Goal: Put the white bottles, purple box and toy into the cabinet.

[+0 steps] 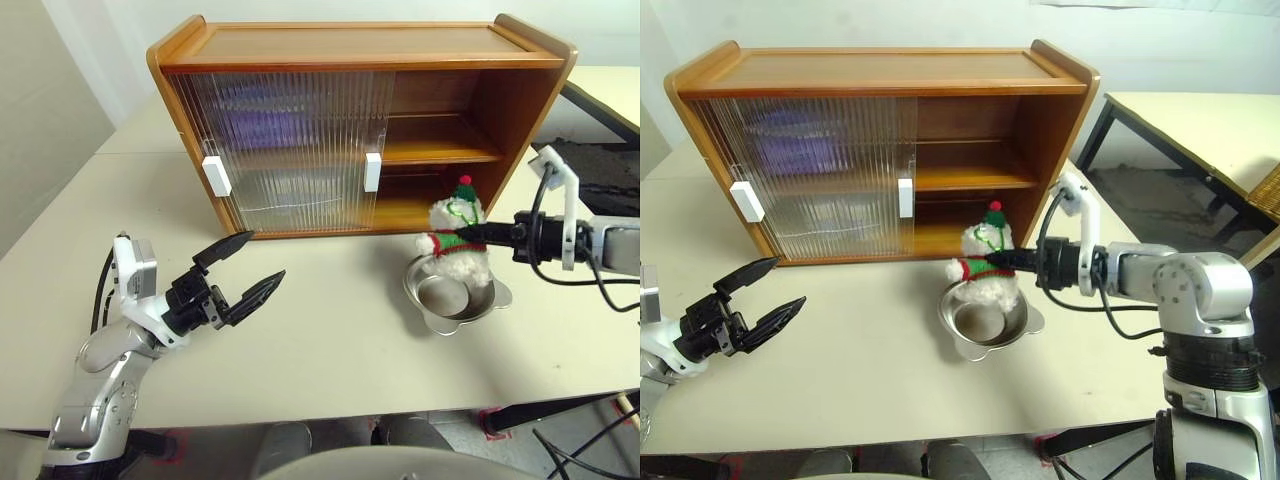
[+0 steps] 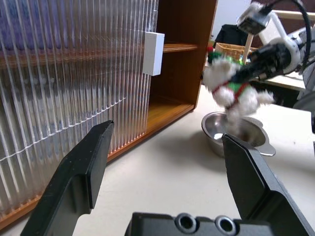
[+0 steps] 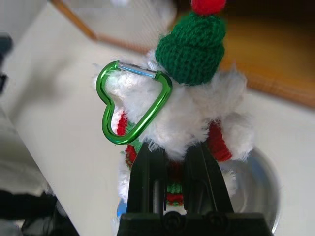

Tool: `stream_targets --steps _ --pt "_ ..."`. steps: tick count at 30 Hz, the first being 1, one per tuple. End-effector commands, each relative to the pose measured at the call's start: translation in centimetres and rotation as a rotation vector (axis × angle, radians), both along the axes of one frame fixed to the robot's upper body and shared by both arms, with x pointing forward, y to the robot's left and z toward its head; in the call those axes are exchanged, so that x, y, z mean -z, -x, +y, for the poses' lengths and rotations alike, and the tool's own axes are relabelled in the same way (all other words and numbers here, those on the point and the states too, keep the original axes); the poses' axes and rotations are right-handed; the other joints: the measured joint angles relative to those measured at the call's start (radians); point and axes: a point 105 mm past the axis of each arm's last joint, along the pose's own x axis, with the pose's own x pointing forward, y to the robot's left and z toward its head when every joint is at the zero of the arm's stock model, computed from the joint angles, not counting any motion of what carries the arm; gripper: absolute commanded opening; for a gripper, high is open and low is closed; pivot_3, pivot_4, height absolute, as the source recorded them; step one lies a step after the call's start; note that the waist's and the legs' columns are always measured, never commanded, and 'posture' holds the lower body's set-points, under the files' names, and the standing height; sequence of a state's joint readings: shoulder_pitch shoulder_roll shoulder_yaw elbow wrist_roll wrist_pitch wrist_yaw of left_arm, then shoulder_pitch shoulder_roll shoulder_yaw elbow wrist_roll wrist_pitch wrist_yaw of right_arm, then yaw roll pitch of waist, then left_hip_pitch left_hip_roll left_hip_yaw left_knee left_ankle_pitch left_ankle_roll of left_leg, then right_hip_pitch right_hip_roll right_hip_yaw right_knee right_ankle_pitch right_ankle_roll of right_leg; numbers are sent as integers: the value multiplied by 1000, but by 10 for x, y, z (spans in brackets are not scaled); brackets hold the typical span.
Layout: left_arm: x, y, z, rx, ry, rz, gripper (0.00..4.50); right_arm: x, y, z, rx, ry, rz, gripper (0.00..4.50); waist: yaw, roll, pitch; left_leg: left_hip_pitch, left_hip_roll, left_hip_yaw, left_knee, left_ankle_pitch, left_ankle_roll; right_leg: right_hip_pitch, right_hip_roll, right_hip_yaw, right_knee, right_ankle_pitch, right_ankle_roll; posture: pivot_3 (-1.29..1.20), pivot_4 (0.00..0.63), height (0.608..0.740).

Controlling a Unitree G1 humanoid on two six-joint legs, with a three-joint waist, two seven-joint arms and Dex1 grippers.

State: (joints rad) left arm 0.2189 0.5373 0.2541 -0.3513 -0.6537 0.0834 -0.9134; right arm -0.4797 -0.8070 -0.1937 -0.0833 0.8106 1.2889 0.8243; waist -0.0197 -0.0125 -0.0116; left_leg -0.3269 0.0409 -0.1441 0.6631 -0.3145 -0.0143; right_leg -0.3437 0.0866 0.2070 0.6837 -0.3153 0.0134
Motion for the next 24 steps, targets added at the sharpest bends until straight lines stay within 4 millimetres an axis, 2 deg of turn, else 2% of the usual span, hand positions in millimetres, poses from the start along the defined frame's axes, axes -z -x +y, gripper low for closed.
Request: stream_targets --steps 1,7,11,22,24 --pt "-2 -1 -6 21 4 -2 4500 -26 -4 0 -4 -72 -49 135 0 0 0 0 0 0 0 0 0 0 0 0 0 1 0 -17 0 740" --pt "-5 -4 -10 27 -3 -11 4500 -67 -31 4 80 -267 -233 134 -3 0 0 2 0 0 -1 0 1 0 1 0 1 4 4 -21 0 740" --pt "-7 -5 -10 24 -6 -12 4500 -87 -37 15 68 -303 -364 134 -6 1 0 2 0 -1 -1 0 1 0 0 0 1 5 6 -22 0 740" --pt "-4 -5 4 -10 -11 -9 4500 -82 -58 20 128 -165 -523 134 -6 1 0 2 0 -2 -2 0 1 0 0 0 1 4 7 -7 0 740" --pt "-1 -3 4 -11 -15 -7 4500 -76 -65 23 156 -99 -565 134 -6 1 0 2 1 -2 -2 0 1 0 0 0 1 4 7 -4 0 740"
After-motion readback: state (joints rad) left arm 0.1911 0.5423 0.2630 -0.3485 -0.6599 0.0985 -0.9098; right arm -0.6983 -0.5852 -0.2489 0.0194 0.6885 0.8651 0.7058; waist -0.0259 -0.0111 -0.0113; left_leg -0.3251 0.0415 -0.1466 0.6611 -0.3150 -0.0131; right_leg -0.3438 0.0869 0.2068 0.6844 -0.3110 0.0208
